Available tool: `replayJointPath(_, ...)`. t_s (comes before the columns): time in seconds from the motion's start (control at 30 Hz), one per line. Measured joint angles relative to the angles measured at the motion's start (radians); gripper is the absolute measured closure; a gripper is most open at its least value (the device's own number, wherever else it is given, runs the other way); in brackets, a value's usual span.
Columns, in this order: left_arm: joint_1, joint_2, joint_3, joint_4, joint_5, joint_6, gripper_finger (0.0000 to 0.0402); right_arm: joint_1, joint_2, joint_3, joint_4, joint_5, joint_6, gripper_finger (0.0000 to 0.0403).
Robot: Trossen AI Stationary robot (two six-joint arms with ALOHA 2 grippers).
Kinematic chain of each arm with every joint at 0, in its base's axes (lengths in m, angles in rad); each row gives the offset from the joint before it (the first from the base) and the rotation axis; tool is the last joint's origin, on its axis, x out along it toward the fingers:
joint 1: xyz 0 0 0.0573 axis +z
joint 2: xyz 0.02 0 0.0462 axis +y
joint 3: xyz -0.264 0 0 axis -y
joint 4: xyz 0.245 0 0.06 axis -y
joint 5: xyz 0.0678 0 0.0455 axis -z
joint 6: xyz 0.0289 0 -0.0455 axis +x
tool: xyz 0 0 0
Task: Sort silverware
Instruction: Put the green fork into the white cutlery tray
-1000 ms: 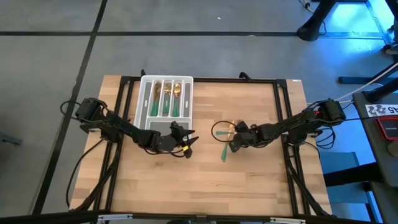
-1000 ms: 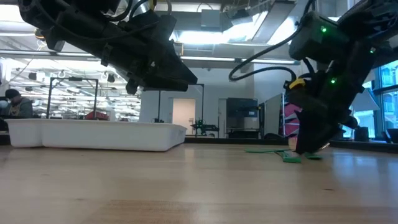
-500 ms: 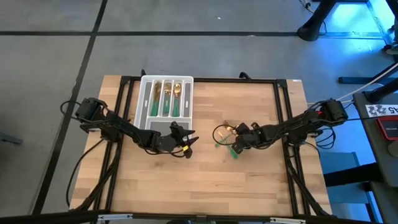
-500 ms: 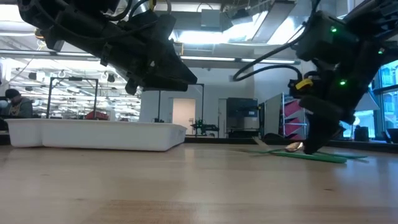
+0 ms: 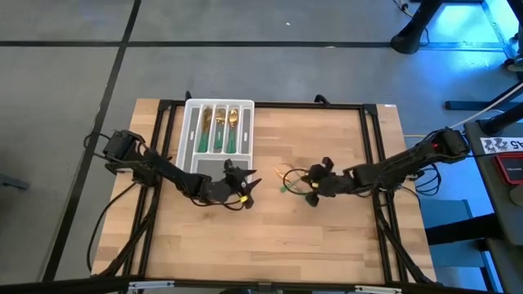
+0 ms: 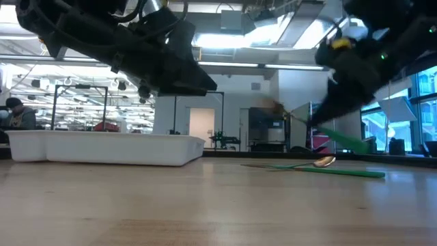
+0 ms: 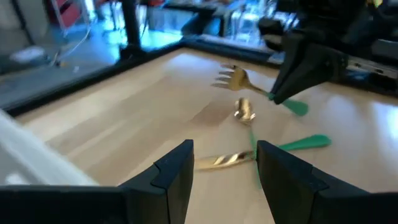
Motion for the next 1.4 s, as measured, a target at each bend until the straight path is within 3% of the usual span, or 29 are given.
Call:
replayJointPath(0.1,-0.014,0.055,0.0,0.166,0.045,0.112,0.0238,0.013,0.004,-0.051,0.3,-0.012,-0.136,0.04)
replayJointPath(0.23,-0.018,0.148,0.0,0.461,0.224,0.227,0.0238,0.029,0.005,-0.102,0.619,-0.053,-0.26,0.0401)
replayJointPath(0.43,0.002,0.286,0.05,0.721,0.294,0.31,0.0238,0.039,0.005,-0.11,0.878,-0.061,-0.398,0.0401)
replayJointPath(0.67,0.081,0.383,0.173,0.73,0.465,0.255,0.0224,0.037,0.005,-0.108,1.035,-0.123,-0.495,0.0402)
replayJointPath(0.93,0.125,0.389,0.263,0.629,0.472,0.17,0.018,0.037,0.005,-0.108,1.027,-0.133,-0.522,0.0402)
replayJointPath(1.07,0.124,0.389,0.308,0.577,0.558,0.202,0.0175,0.037,0.004,-0.108,1.03,-0.132,-0.522,0.0402)
replayJointPath(1.2,0.119,0.39,0.363,0.46,0.568,0.208,0.0192,0.037,0.005,-0.108,1.025,-0.132,-0.525,0.0402)
replayJointPath(1.4,0.118,0.39,0.406,0.351,0.566,0.206,0.0264,0.037,0.004,-0.108,1.022,-0.133,-0.525,0.0402)
